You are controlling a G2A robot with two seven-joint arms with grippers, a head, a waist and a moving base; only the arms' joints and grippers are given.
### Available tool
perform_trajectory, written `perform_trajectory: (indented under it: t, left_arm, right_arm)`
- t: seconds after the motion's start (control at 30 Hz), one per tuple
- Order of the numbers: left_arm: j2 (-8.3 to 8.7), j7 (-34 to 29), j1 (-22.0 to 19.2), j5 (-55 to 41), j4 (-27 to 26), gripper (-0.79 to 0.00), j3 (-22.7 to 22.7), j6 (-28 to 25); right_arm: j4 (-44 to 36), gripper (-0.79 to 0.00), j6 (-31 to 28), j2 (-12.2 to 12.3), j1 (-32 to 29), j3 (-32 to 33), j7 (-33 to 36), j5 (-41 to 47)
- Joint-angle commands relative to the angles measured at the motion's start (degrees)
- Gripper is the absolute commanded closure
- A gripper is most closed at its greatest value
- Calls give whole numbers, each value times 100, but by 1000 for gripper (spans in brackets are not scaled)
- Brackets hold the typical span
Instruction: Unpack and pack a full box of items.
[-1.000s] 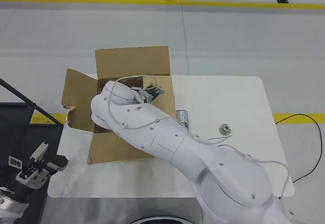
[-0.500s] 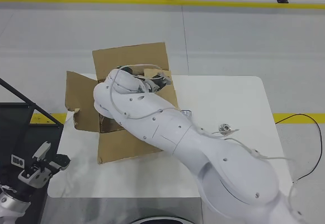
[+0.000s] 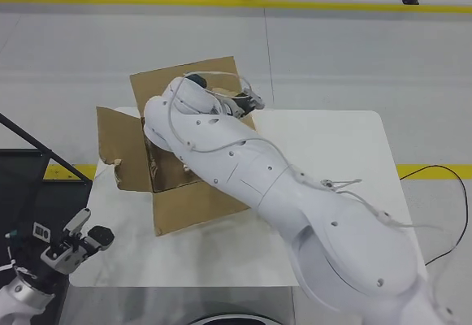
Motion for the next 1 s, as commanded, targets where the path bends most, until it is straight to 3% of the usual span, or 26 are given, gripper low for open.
perform_trajectory:
  t: [0.0,0.5,0.93,0.97]
  left_arm:
    - [5,-60,-5,43,-30,-785,49,-7]
    - [32,-251,-152,347,-385,-785,764,36]
    - [10,466,-520,839,-550,-785,1807,-8]
    - [8,535,-553,863,-541,-751,1872,6]
  right_arm:
    - [42,-785,29,-4,47,-35,0,43]
    - [342,-785,342,45,329,-135,0,268]
    - [706,-785,402,374,486,86,0,503]
    - [714,-785,417,412,484,106,0,499]
